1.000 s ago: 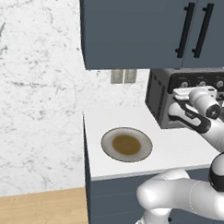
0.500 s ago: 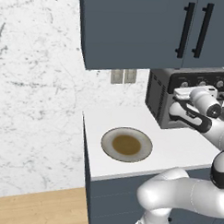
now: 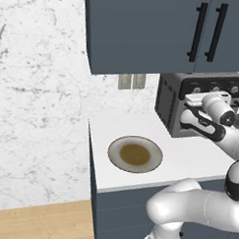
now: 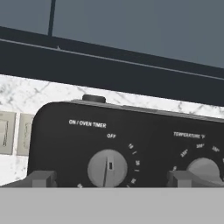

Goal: Pick up the kebab skewer and baguette bread, and place them inside the toaster oven. Close the toaster oven door and start by setting the timer.

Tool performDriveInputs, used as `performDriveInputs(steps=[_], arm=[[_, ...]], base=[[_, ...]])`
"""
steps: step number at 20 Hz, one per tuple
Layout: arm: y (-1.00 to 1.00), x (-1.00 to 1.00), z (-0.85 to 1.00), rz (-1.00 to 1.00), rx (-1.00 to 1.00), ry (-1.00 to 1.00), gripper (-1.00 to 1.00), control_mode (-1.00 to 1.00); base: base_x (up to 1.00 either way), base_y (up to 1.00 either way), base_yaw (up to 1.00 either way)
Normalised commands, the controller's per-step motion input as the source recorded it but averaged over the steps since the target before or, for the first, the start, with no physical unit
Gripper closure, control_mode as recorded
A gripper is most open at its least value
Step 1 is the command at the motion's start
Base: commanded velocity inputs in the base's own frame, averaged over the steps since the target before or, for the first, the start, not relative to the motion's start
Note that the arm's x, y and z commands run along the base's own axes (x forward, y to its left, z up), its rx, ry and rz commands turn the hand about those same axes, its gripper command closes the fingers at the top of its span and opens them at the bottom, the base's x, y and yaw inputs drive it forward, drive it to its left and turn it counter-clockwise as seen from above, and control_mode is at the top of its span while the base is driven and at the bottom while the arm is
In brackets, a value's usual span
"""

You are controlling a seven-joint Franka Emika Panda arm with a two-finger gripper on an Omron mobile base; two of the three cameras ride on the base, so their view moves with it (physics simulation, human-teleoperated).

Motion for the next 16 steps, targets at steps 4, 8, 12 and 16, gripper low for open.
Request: performDriveInputs(steps=[4, 8, 12, 16], arm=[[0.17, 0.18, 0.0, 0.0, 0.0, 0.0, -1.0, -1.0], [0.03, 0.19, 0.0, 0.0, 0.0, 0.0, -1.0, -1.0], [0.0, 0.03, 0.0, 0.0, 0.0, 0.0, -1.0, -1.0], [0.0, 0.0, 0.0, 0.0, 0.0, -0.01, -1.0, -1.0]], base=[[0.0, 0.0, 0.0], [0.0, 0.0, 0.0], [0.0, 0.0, 0.0], [0.0, 0.0, 0.0]])
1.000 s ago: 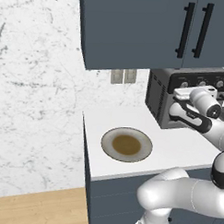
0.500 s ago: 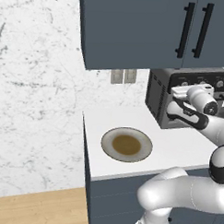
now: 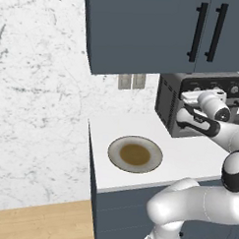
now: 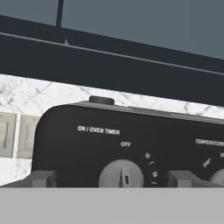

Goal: Pick up the kebab skewer and baguette bread, and place them inside the toaster oven. Close the toaster oven door and start by setting the timer.

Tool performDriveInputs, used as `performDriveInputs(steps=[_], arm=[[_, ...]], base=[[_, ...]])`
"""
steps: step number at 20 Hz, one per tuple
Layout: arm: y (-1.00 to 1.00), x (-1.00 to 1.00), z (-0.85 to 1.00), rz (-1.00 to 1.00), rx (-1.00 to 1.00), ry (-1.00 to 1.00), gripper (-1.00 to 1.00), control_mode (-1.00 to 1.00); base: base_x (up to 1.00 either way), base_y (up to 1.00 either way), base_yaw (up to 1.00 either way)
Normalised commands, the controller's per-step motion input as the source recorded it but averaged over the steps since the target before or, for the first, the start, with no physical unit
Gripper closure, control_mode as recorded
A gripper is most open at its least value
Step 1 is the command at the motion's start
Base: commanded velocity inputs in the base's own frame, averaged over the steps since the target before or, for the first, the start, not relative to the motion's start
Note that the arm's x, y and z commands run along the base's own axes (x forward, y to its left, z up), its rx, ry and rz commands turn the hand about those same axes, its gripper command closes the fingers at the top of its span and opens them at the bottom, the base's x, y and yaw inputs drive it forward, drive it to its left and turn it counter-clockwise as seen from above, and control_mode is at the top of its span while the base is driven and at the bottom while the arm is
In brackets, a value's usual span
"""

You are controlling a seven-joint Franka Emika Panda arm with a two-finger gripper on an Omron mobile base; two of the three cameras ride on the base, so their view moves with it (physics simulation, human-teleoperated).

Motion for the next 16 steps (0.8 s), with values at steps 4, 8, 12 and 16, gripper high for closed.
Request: performDriveInputs(steps=[4, 8, 12, 16], arm=[[0.0, 0.0, 0.0, 0.0, 0.0, -0.02, -1.0, -1.0], [-0.04, -0.01, 0.0, 0.0, 0.0, -0.01, -1.0, -1.0], [-0.16, -0.04, 0.0, 0.0, 0.0, 0.0, -1.0, -1.0], [-0.2, 0.0, 0.0, 0.0, 0.0, 0.0, -1.0, -1.0]], base=[[0.0, 0.0, 0.0], [0.0, 0.0, 0.0], [0.0, 0.0, 0.0], [0.0, 0.0, 0.0]])
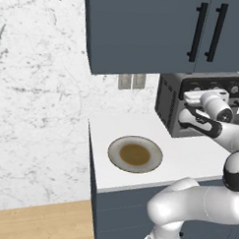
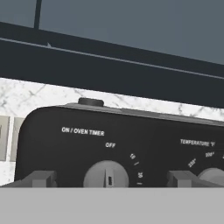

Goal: Pick up the kebab skewer and baguette bread, and place them inside the toaster oven. Close the toaster oven door and start by setting the timer.

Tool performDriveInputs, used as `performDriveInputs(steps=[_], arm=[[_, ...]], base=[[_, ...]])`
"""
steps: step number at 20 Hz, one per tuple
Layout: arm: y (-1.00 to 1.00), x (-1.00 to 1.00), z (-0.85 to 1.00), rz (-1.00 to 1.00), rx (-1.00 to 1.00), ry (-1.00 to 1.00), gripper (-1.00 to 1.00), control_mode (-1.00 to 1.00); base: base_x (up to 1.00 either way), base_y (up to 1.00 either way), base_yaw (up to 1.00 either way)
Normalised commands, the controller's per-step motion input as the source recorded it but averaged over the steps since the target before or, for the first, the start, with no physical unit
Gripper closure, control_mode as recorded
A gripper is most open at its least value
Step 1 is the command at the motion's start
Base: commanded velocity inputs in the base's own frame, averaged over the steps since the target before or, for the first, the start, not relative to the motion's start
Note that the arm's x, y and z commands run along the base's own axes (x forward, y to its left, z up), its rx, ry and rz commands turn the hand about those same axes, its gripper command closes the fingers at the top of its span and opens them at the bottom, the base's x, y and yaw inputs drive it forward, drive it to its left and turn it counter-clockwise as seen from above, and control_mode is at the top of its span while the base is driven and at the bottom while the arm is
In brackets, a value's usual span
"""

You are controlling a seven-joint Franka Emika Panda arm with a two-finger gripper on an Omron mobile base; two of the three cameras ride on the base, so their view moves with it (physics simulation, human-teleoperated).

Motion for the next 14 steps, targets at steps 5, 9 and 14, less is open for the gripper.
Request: performDriveInputs(steps=[5, 9, 14], arm=[[-0.03, 0.0, 0.0, 0.0, 0.0, -0.01, -1.0, -1.0], [0.0, 0.0, -0.02, 0.0, 0.0, -0.01, -1.0, -1.0], [0.0, 0.0, -0.01, 0.0, 0.0, -0.02, -1.0, -1.0]], base=[[0.0, 0.0, 0.0], [0.0, 0.0, 0.0], [0.0, 0.0, 0.0]])
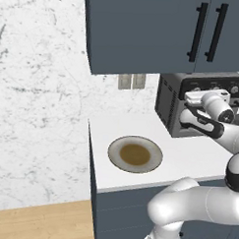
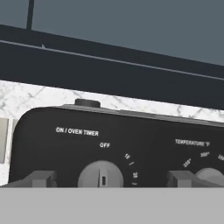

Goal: Pick up the kebab skewer and baguette bread, and place them inside the toaster oven. Close the toaster oven door and start by setting the timer.

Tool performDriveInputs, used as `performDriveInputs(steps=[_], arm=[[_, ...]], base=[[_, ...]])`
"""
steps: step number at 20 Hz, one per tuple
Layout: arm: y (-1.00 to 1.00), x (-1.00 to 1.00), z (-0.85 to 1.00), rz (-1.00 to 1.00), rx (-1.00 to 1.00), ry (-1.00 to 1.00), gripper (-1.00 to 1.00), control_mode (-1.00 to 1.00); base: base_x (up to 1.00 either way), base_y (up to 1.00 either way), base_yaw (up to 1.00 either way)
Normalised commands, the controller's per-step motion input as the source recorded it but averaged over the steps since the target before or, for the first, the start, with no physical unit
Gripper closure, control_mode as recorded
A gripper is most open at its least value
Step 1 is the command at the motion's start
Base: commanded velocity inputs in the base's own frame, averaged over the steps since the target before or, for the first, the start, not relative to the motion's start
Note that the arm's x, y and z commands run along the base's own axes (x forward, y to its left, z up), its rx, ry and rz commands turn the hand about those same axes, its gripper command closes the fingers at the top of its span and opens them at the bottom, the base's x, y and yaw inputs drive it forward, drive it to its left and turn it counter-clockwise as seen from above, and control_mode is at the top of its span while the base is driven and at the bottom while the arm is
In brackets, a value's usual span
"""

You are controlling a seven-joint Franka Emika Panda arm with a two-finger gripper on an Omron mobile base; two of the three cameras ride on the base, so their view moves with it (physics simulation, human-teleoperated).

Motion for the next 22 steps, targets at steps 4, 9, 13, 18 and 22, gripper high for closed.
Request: performDriveInputs(steps=[4, 9, 13, 18, 22], arm=[[0.0, 0.0, 0.0, 0.0, 0.0, -0.03, -1.0, -1.0], [0.09, 0.0, 0.0, 0.0, 0.0, 0.0, -1.0, -1.0], [0.14, 0.0, -0.06, 0.0, 0.0, 0.0, -1.0, -1.0], [0.03, 0.0, 0.0, 0.0, 0.0, 0.0, -1.0, -1.0], [0.0, 0.03, 0.0, 0.0, 0.0, 0.0, -1.0, -1.0]], base=[[0.0, 0.0, 0.0], [0.0, 0.0, 0.0], [0.0, 0.0, 0.0], [0.0, 0.0, 0.0], [0.0, 0.0, 0.0]])
